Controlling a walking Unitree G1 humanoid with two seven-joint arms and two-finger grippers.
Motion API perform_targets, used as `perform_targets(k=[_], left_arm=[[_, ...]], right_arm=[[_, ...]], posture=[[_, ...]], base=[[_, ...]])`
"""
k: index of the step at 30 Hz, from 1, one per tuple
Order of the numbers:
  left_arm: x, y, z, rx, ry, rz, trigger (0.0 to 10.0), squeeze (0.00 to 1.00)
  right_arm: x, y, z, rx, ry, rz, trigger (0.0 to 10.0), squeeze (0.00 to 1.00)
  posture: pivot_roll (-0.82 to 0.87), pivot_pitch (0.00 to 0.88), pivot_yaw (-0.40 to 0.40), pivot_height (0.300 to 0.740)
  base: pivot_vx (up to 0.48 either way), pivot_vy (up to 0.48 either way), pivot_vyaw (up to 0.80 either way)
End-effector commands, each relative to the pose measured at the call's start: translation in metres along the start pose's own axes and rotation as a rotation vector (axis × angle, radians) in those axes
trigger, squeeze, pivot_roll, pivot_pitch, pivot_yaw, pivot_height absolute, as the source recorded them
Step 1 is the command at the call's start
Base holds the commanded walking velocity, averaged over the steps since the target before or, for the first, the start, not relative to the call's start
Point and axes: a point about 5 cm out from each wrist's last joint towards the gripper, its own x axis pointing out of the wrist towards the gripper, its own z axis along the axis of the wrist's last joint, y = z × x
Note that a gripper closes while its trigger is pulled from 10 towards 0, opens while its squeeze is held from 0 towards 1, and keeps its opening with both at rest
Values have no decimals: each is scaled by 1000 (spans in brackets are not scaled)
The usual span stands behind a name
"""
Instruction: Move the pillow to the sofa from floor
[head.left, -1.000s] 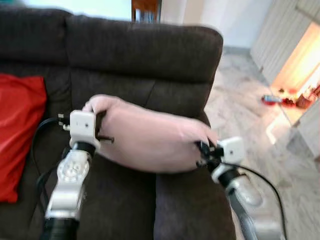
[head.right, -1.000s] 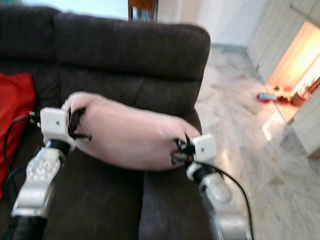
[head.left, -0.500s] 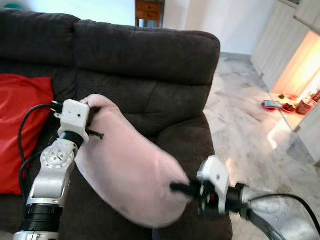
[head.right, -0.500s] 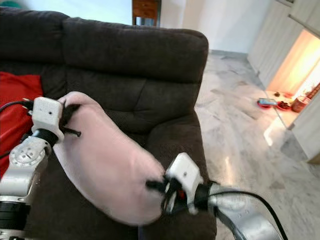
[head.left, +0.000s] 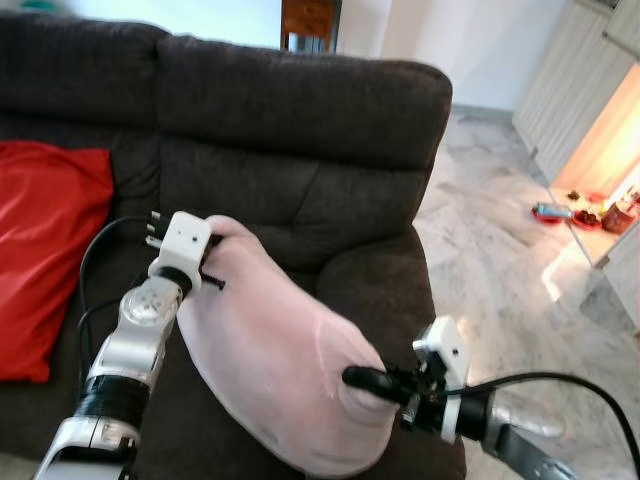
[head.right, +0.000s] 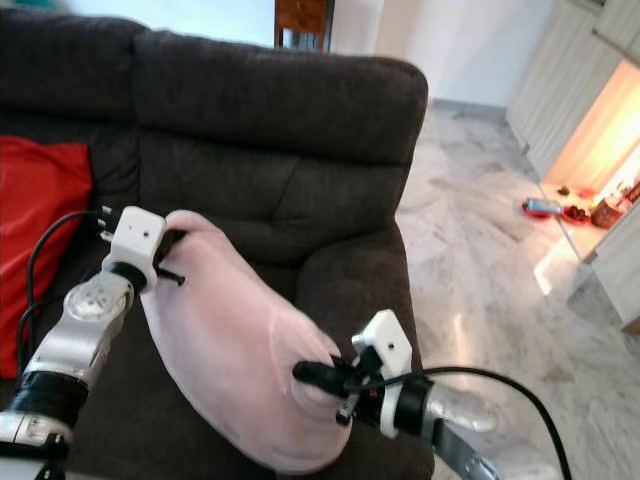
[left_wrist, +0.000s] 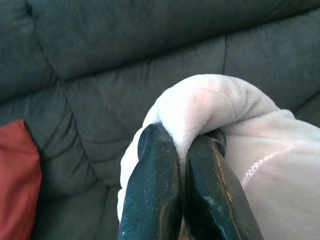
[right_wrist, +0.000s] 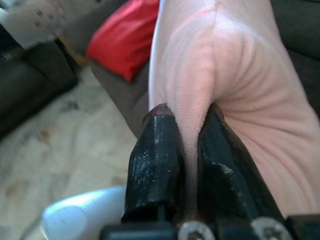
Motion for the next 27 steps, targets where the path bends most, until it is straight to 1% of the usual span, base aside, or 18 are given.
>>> perform_targets(k=[1, 2, 3, 5, 6, 7, 8, 9, 12, 15, 18, 19, 22, 24, 25, 27], left_arm=[[10, 17, 16, 4, -46, 98, 10000, 0], [18, 10, 19, -25, -35, 56, 10000, 0], [21, 7, 19, -41, -27, 35, 10000, 0], [26, -2, 18, -58, -8, -18, 10000, 0], [29, -10, 17, -82, 2, -60, 10000, 0], [30, -14, 17, -100, 7, -81, 10000, 0], [32, -22, 18, -114, 11, -126, 10000, 0], [33, -27, 19, -138, 7, -155, 10000, 0], [35, -29, 20, -142, 7, -155, 10000, 0], [39, -32, 25, -138, -4, -173, 10000, 0], [42, -29, 32, -132, -24, -148, 10000, 0], [45, -28, 38, -132, -41, -135, 10000, 0], [49, -28, 43, -137, -48, -127, 10000, 0], [51, -34, 45, -148, -44, -157, 10000, 0], [51, -41, 43, -152, -38, -190, 10000, 0], [51, -44, 42, -154, -36, -205, 10000, 0]], right_arm=[[-6, -2, 4, 40, -61, -3, 10000, 0], [-4, -3, -1, 73, -66, -5, 10000, 0], [-3, -4, -3, 82, -65, -10, 10000, 0], [-2, -4, -5, 127, -99, -10, 10000, 0], [-4, -4, -6, 161, -134, -16, 10000, 0], [-6, -5, -7, 174, -148, -22, 10000, 0], [-10, -9, -10, 216, -179, -55, 10000, 0], [-14, -12, -16, 242, -179, -89, 10000, 0], [-17, -11, -23, 276, -179, -87, 10000, 0], [-20, -8, -30, 318, -214, -86, 10000, 0], [-21, -16, -31, 352, -264, -128, 10000, 0], [-22, -19, -29, 381, -303, -139, 10000, 0], [-22, -21, -28, 396, -333, -142, 10000, 0], [-19, -21, -28, 403, -330, -143, 10000, 0], [-19, -20, -30, 408, -332, -143, 10000, 0], [-18, -20, -30, 410, -334, -144, 10000, 0]], posture=[[68, 0, -108, 740], [66, 0, -108, 740], [66, 0, -108, 740], [60, 0, -107, 740], [60, 0, -105, 740], [60, 0, -105, 740], [54, 0, -102, 740], [47, 0, -98, 740], [45, 0, -97, 740], [45, 0, -95, 740], [44, 0, -94, 740], [46, 0, -92, 740], [45, 0, -93, 740], [34, 0, -90, 740], [32, 0, -89, 740], [32, 0, -89, 740]], base=[[0, 0, 0], [0, 0, 0], [0, 0, 0], [0, 0, 0], [0, 0, 0], [0, 0, 0], [0, 0, 0], [0, 0, 0], [0, 0, 0], [0, 0, 0], [0, 0, 0], [0, 0, 0], [0, 0, 0], [0, 0, 0], [0, 0, 0], [0, 0, 0]])
